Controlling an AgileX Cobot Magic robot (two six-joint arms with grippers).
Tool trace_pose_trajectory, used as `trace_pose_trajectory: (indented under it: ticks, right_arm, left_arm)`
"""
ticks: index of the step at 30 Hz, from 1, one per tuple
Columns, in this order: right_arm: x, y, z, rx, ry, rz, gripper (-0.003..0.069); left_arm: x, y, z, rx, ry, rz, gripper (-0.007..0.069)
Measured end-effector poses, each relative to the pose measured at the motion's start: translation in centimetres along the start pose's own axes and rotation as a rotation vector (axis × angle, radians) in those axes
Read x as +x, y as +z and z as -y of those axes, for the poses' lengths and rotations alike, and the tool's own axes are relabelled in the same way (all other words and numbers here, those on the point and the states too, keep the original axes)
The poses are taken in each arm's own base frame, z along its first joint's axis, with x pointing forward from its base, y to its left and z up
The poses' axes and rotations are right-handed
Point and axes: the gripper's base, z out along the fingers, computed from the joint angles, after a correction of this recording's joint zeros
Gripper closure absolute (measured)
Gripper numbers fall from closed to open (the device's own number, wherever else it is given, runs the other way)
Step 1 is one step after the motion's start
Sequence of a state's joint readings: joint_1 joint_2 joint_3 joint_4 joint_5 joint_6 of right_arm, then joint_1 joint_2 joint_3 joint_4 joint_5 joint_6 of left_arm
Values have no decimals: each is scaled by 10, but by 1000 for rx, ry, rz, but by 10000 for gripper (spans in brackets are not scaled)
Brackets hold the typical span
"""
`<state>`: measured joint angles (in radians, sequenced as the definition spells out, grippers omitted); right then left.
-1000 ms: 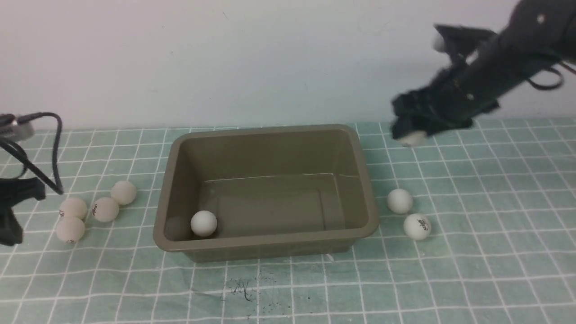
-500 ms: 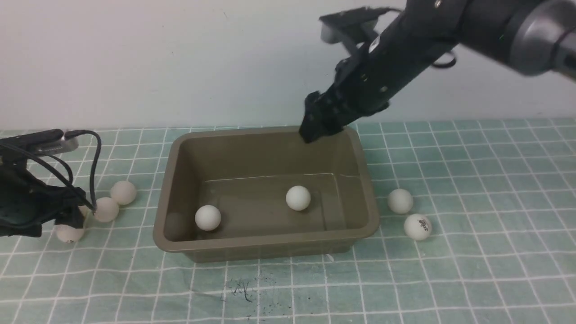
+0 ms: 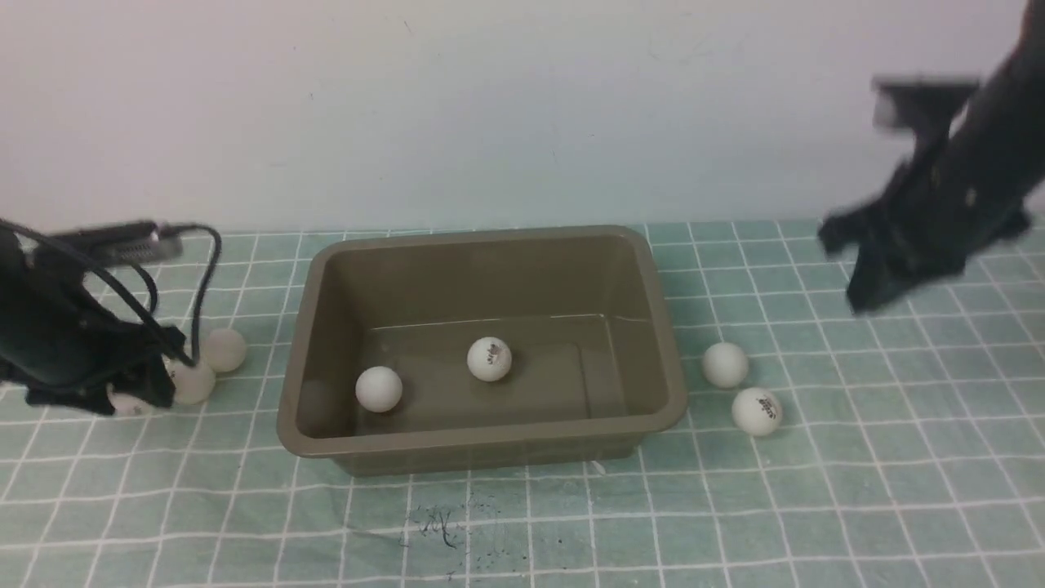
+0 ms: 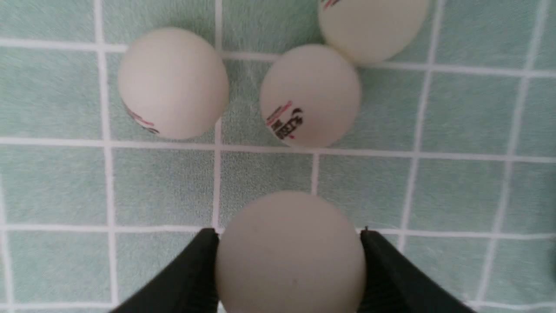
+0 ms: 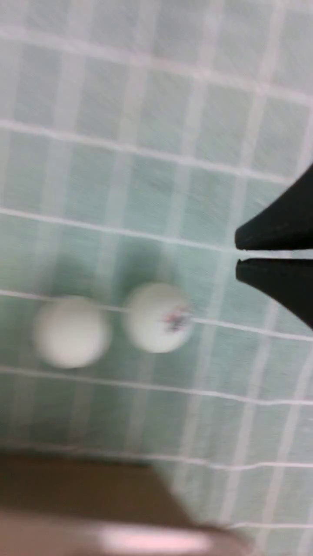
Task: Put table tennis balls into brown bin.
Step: 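Reach for and grasp a ping pong ball on the table beside the basket, then drop the ball into the bin, then reach for and grasp a ping pong ball on the table, then release the ping pong ball into the bin and lift the gripper away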
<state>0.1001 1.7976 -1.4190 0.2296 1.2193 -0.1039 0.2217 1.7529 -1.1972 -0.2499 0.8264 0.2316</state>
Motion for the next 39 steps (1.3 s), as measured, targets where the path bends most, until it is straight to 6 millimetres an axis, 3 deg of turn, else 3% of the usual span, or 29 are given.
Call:
trace_pose_trajectory:
  ticks: [1, 3, 6, 7, 8, 9, 12, 13, 15, 17, 18, 19, 20, 21, 24, 25, 26, 29, 31, 33, 36, 39]
  right_arm:
    - [2, 3, 0, 0, -2, -11, 627]
    - [12, 29, -4, -26, -13, 5, 545]
    - [10, 44, -14, -33, -53, 80, 412]
    - [7, 50, -21, -31, -79, 109, 330]
    - [6, 51, -20, -30, -80, 114, 330]
    - [3, 58, -27, -27, -103, 134, 238]
    - [1, 78, -32, -19, -124, 119, 93]
    - [1, 89, -32, -15, -124, 100, 48]
    - [1, 96, -31, -14, -123, 86, 29]
    - [1, 109, -29, -11, -117, 56, 41]
    - [1, 109, -29, -10, -117, 52, 48]
    - [2, 108, -29, -11, -118, 24, 155]
    - [1, 103, -30, -8, -121, 7, 251]
    - [-1, 95, -31, -3, -121, -2, 335]
    - [-14, 55, -37, 25, -127, 51, 302]
    - [-13, 53, -37, 27, -127, 53, 302]
    - [-20, 29, -42, 24, -129, 115, 302]
    - [-29, -25, -70, -58, -156, 280, 303]
    - [-32, -41, -92, -122, -209, 336, 303]
    - [-33, -44, -110, -164, -259, 363, 303]
    - [-34, -28, -140, -201, -353, 361, 303]
    - [-33, -4, -159, -211, -398, 322, 254]
  left_arm:
    - [-1, -3, 1, 1, 3, 6, 272]
    - [-9, -41, 21, 43, 12, 109, 272]
    - [-16, -58, 52, 117, 74, 171, 272]
    - [-17, -58, 68, 144, 119, 179, 272]
    - [-17, -58, 68, 144, 119, 179, 272]
    - [-15, -51, 87, 171, 180, 158, 272]
    - [-10, -29, 115, 204, 255, 92, 272]
    - [-7, -14, 127, 214, 285, 48, 248]
    - [-5, -4, 134, 218, 300, 26, 211]
    - [-5, 14, 147, 224, 324, -3, 76]
    - [-6, 14, 148, 224, 323, -4, 76]
    - [-12, 13, 151, 224, 319, 7, 27]
    - [-17, 8, 153, 220, 317, 18, 31]
    - [-22, 0, 151, 207, 307, 28, 56]
    - [-37, -27, 132, 127, 277, 53, 281]
    - [-37, -28, 132, 128, 278, 50, 305]
    - [-41, -39, 114, 77, 253, 55, 458]
    - [-45, -55, 60, -24, 150, 36, 604]
    - [-45, -56, 32, -56, 82, 5, 623]
    - [-43, -54, 12, -71, 31, -21, 627]
    - [-36, -39, -19, -78, -55, -82, 613]
    - [-36, -17, -37, -80, -100, -90, 534]
